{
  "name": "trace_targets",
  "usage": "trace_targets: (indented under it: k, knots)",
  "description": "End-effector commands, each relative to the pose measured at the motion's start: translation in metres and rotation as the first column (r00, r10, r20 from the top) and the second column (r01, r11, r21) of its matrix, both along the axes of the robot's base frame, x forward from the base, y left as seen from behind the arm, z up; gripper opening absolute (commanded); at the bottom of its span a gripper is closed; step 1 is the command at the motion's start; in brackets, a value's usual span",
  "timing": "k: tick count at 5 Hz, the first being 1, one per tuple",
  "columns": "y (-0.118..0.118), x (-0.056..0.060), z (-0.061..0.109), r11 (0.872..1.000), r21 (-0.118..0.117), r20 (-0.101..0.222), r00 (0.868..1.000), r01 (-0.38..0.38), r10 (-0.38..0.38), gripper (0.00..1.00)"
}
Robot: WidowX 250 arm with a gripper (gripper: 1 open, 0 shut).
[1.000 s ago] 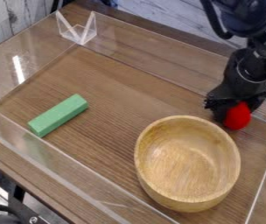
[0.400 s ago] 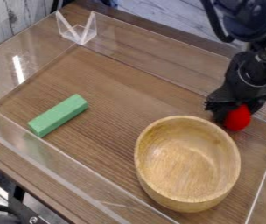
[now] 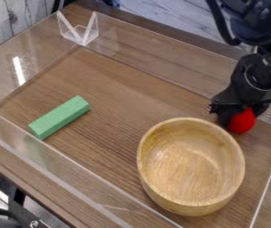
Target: Move the red fruit to the left
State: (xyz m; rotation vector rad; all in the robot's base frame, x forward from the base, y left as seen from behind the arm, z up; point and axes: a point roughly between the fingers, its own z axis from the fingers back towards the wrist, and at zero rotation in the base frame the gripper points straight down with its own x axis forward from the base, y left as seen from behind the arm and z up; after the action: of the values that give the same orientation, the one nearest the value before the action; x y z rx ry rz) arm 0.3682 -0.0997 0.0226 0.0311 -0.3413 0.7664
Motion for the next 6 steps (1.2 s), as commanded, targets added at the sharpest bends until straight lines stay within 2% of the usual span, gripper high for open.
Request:
trace_targets:
  k: [1,2,3,4,5,6]
  knots:
    - [0.004,0.003,0.003,1.000,0.000,0.014,1.000,-0.019,0.019,1.00]
    - [0.007,0.003,0.001,1.000,0.009,0.007,1.000,-0.025,0.025,1.00]
    - [0.011,0.003,-0.001,0.999,0.016,0.003,0.999,-0.034,0.034,0.00]
    - [0.014,0.002,-0.002,0.999,0.023,-0.004,0.999,-0.040,0.040,1.00]
    - [0.016,0.002,-0.002,0.999,0.031,-0.012,0.999,-0.044,0.044,1.00]
    - [0.023,0.003,0.021,0.999,-0.004,0.006,0.999,-0.050,0.050,0.00]
